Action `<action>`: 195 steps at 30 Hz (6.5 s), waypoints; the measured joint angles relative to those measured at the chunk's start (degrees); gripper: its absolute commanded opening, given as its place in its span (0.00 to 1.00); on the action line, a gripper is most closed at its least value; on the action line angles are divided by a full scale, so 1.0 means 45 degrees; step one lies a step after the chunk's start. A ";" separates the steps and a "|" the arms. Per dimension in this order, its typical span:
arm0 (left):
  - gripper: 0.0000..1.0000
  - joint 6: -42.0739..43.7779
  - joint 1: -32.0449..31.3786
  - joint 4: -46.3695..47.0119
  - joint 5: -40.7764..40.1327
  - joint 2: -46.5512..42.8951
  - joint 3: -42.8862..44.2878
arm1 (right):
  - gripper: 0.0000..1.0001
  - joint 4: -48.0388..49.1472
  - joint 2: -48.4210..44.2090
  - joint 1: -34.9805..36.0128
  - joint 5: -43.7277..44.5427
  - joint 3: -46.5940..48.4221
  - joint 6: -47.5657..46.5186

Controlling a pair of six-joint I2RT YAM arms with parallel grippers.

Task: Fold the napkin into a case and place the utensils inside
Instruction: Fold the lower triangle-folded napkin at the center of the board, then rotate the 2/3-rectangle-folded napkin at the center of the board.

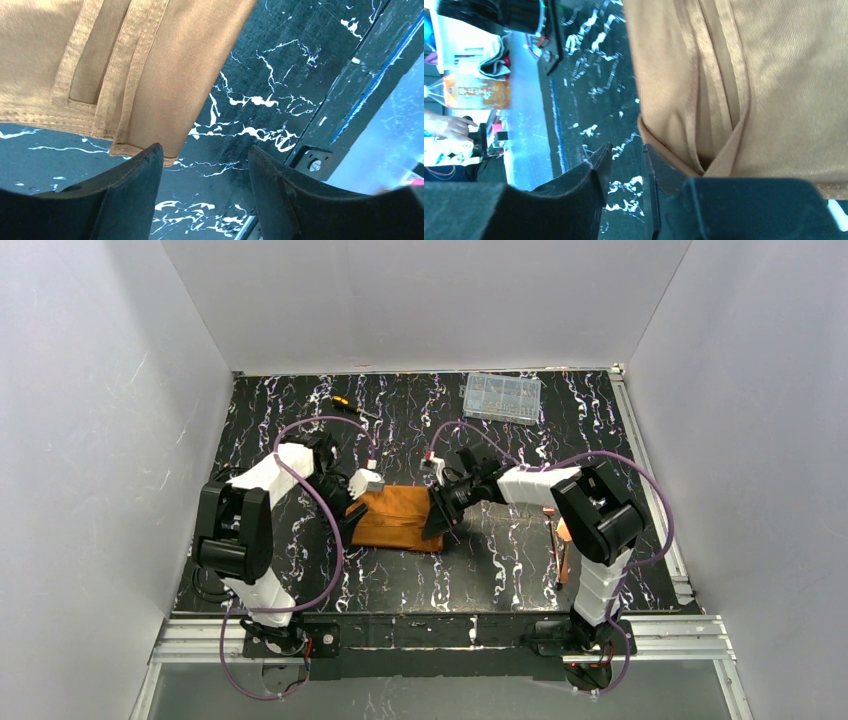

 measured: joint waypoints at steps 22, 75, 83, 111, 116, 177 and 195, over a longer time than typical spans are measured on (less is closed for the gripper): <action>0.46 0.0782 -0.1817 0.2346 -0.1574 -0.0845 -0.1651 | 0.26 -0.2900 0.1734 -0.0568 0.3371 0.3925 -0.1073; 0.29 0.3128 -0.2871 0.6358 -0.5255 0.0665 -0.0403 | 0.20 -0.0170 -0.4503 0.0282 0.6630 -0.3735 0.0971; 0.42 0.3716 -0.3750 0.6800 -0.5445 0.0855 -0.0049 | 0.30 -0.0335 -0.6489 0.0845 0.7091 -0.4415 0.1982; 0.53 -0.1671 -0.6941 0.3065 0.0024 -0.3895 -0.0816 | 0.28 -0.1418 0.2992 -0.0117 0.5761 0.6319 -0.0049; 0.46 -0.2642 -0.8573 0.4046 -0.0185 -0.3774 -0.1598 | 0.24 -0.1472 0.3589 -0.0107 0.5960 0.6649 -0.0185; 0.05 0.3011 -0.8257 0.6081 -0.6169 -0.2671 -0.4143 | 0.14 0.0811 -0.3759 -0.1035 0.9641 -0.3215 0.1593; 0.07 0.5867 -0.7742 0.6951 -0.6946 -0.2905 -0.4750 | 0.31 -0.0296 -0.2914 -0.0869 0.8466 0.1496 0.1647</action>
